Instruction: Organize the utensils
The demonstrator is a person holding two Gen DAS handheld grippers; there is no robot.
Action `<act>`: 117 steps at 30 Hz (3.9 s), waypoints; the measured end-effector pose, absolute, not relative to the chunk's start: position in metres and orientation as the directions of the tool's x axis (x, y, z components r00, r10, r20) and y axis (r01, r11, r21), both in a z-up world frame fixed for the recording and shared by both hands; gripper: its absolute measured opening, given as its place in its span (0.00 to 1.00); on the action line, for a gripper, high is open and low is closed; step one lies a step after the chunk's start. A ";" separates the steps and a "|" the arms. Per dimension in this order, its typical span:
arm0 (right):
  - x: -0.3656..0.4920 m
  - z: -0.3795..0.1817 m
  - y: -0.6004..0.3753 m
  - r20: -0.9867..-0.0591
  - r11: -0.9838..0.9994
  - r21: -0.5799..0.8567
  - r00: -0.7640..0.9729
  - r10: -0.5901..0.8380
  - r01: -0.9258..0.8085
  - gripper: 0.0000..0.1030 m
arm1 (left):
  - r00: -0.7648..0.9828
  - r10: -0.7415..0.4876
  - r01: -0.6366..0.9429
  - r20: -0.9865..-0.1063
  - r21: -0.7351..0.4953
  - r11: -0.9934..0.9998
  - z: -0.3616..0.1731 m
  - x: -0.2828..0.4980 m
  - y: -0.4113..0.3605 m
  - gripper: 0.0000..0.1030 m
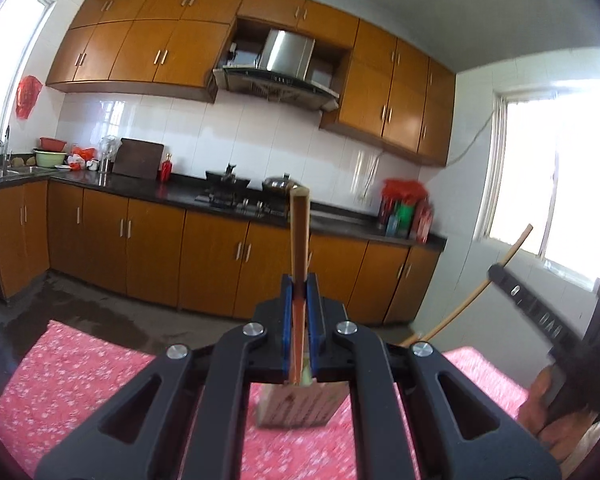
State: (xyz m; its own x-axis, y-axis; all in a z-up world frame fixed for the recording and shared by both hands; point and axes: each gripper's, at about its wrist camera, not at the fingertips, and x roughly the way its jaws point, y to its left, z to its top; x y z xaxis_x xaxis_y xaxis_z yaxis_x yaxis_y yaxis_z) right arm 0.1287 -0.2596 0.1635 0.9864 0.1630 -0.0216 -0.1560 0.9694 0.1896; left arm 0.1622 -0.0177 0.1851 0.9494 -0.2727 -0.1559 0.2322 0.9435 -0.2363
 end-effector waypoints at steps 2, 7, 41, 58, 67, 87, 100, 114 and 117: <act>0.135 0.162 -0.253 -0.003 0.973 0.175 0.988 0.153 -0.150 0.07 | 0.956 -0.266 0.231 -0.126 -0.239 0.943 0.191 0.166 -0.023 0.08; 0.155 0.154 -0.246 0.006 0.979 0.155 0.991 0.136 -0.136 0.07 | 0.963 -0.244 0.217 -0.111 -0.212 0.953 0.187 0.188 -0.038 0.08; 0.086 0.106 -0.239 -0.152 1.000 -0.010 0.988 0.018 -0.020 0.98 | 0.967 -0.145 0.119 -0.210 -0.131 0.984 0.120 0.121 0.026 0.96; 0.024 0.009 -0.213 -0.329 0.999 -0.046 0.944 0.005 -0.022 0.98 | 0.940 -0.031 0.028 -0.340 -0.013 1.000 0.020 0.046 0.012 0.96; 0.016 -0.008 -0.221 -0.388 1.000 0.010 0.922 -0.003 0.007 0.98 | 0.922 -0.022 0.034 -0.386 0.024 0.999 0.000 0.044 0.001 0.96; 0.012 -0.008 -0.224 -0.393 0.999 0.035 0.919 -0.005 0.020 0.98 | 0.924 -0.041 0.049 -0.380 0.012 0.999 0.004 0.046 -0.006 0.96; 0.011 -0.008 -0.224 -0.393 0.999 0.034 0.920 -0.005 0.020 0.98 | 0.923 -0.044 0.049 -0.381 0.004 0.999 0.004 0.047 -0.007 0.96; 0.011 -0.006 -0.224 -0.394 0.999 0.037 0.919 -0.004 0.020 0.98 | 0.923 -0.043 0.048 -0.382 0.002 0.999 0.004 0.046 -0.007 0.96; 0.011 -0.006 -0.224 -0.393 0.999 0.036 0.919 -0.005 0.021 0.98 | 0.923 -0.042 0.047 -0.381 0.003 0.999 0.004 0.046 -0.008 0.96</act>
State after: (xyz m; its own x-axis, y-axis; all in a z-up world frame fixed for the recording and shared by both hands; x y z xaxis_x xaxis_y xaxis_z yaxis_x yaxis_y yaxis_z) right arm 0.0114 -0.2242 -0.0058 0.9193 -0.0048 -0.3934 0.0205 0.9991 0.0359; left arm 0.0457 -0.0079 0.0040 0.9235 -0.0423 -0.3813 0.0470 0.9989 0.0028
